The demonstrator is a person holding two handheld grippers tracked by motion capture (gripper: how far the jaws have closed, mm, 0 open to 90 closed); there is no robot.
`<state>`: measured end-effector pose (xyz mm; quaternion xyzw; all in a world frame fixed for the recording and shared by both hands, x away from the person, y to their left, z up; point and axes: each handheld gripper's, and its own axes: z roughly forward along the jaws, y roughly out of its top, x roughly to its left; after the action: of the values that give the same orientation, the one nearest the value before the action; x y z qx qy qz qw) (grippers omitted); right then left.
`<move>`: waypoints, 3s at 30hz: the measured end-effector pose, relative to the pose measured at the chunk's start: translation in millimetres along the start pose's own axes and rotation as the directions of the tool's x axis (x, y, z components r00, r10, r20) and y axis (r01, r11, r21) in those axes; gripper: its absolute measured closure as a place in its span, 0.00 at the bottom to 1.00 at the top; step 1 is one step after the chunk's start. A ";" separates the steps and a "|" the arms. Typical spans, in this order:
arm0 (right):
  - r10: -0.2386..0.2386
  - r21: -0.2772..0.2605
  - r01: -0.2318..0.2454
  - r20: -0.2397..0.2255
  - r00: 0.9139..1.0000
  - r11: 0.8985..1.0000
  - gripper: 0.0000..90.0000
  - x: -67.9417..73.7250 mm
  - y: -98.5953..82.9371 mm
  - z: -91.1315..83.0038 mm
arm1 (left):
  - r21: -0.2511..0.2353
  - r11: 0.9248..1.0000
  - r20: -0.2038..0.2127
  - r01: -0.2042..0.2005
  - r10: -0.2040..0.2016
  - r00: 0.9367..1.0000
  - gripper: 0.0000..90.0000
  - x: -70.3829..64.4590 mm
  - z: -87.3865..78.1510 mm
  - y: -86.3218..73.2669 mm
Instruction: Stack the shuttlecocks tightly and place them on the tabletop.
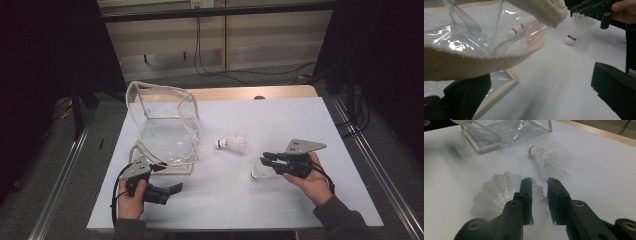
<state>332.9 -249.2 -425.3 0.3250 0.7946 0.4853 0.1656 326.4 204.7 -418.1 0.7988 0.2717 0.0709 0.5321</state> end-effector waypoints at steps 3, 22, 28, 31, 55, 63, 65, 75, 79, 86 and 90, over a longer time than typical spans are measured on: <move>0.001 -0.002 -0.001 0.013 1.000 1.000 0.79 -0.3 0.3 -0.7 | -0.004 1.000 0.000 0.001 -0.001 1.000 0.03 0.0 0.0 -0.1; 0.009 0.003 -0.009 0.043 0.999 1.000 0.91 -2.8 0.5 -5.8 | -0.002 1.000 -0.001 0.000 0.000 1.000 0.03 0.0 -0.1 0.0; 0.015 0.024 -0.015 0.007 1.000 1.000 1.00 -1.4 -0.2 -4.9 | -0.003 1.000 -0.002 0.000 0.000 1.000 0.03 -0.2 -0.3 0.1; 0.016 0.025 -0.016 0.009 1.000 1.000 1.00 -2.1 -0.4 -5.1 | -0.002 1.000 -0.002 0.000 0.000 1.000 0.03 -0.2 -0.2 0.0; 0.025 0.039 -0.026 0.028 0.999 0.999 1.00 -9.5 -7.6 -5.7 | -0.008 1.000 -0.004 0.002 -0.002 1.000 0.03 -0.1 -0.6 0.0; 0.024 0.038 -0.025 0.030 0.999 0.999 1.00 -10.9 -9.7 -5.7 | -0.006 1.000 -0.006 0.001 -0.001 1.000 0.03 0.0 -0.9 0.1; 0.026 0.039 -0.027 0.031 0.999 0.999 1.00 -11.2 -10.1 -5.9 | -0.006 1.000 -0.005 0.002 -0.002 1.000 0.03 0.0 -0.8 0.1; 0.050 0.038 -0.051 0.018 0.999 0.998 1.00 -13.9 -14.2 -6.3 | -0.008 1.000 -0.006 0.002 -0.002 1.000 0.03 -0.1 -0.6 0.0; 0.053 0.041 -0.054 0.018 0.998 0.998 1.00 -15.0 -15.4 -6.8 | -0.010 1.000 -0.005 0.002 -0.002 1.000 0.03 -0.2 -0.5 -0.1; 0.050 0.053 -0.051 0.026 0.998 0.997 1.00 -15.9 -18.1 -6.9 | -0.007 1.000 -0.005 0.000 0.000 1.000 0.03 -0.1 -1.1 0.2; 0.057 0.050 -0.059 0.031 0.998 0.997 1.00 -16.4 -18.0 -8.2 | -0.008 1.000 -0.007 0.000 0.000 1.000 0.03 -0.2 -0.9 0.1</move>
<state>333.9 -271.5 -438.1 0.3592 0.7944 0.4647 0.1546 325.9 205.2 -417.6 0.7964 0.2730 0.0747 0.5344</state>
